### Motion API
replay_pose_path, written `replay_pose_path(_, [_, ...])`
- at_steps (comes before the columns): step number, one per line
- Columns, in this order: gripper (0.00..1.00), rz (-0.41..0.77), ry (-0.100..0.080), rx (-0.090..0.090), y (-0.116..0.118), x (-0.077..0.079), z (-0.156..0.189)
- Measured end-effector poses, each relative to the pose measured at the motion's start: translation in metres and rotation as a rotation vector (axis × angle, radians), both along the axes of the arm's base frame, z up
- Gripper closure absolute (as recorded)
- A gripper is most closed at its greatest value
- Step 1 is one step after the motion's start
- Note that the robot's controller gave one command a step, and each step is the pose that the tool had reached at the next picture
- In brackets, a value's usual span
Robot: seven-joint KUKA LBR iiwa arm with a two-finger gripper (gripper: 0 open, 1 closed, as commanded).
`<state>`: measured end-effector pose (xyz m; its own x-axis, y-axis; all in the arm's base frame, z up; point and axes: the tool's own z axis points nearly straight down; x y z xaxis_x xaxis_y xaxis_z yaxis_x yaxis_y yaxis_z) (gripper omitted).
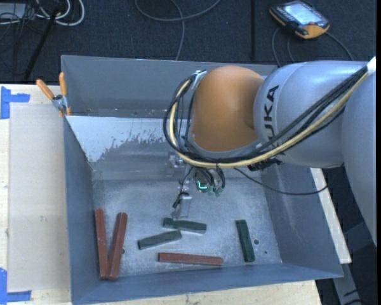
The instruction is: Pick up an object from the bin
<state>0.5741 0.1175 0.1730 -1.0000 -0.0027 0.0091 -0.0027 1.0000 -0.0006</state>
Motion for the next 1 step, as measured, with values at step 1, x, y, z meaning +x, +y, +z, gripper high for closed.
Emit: replay_pose_path(1, [0.0,-0.003,-0.008,0.001,-0.0004,0.0018,0.0042])
